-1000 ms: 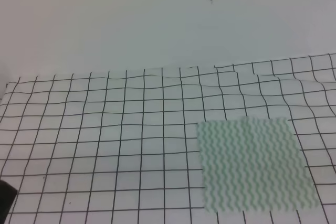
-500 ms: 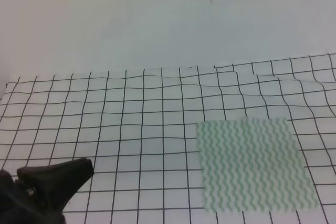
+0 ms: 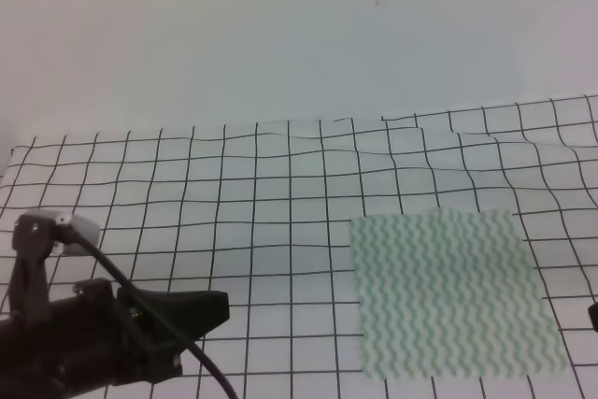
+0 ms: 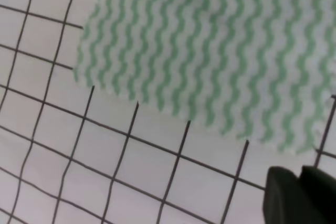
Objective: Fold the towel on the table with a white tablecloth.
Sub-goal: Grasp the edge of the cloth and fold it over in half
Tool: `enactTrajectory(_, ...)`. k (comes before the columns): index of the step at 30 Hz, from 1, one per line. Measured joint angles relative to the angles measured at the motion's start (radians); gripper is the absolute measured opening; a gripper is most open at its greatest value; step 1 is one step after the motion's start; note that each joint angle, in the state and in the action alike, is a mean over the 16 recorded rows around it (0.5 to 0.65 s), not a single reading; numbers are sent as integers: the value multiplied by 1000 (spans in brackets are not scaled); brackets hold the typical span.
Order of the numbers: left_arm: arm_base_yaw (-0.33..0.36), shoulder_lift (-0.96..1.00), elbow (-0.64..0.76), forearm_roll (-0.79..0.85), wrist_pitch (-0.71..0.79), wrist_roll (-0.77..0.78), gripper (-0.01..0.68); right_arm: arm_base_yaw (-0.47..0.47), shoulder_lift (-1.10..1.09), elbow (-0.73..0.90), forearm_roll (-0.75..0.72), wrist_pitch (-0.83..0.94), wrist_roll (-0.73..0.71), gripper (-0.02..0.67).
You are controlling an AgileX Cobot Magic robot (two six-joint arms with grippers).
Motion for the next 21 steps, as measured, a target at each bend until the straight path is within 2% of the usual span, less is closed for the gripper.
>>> enactTrajectory(10,0,185,-97,28,55,6,127,0,225,-8,54,-59,-61,196)
enactTrajectory(21,0,308,-171,61,61,6,136,3,376,-74,31,-99,-46,206)
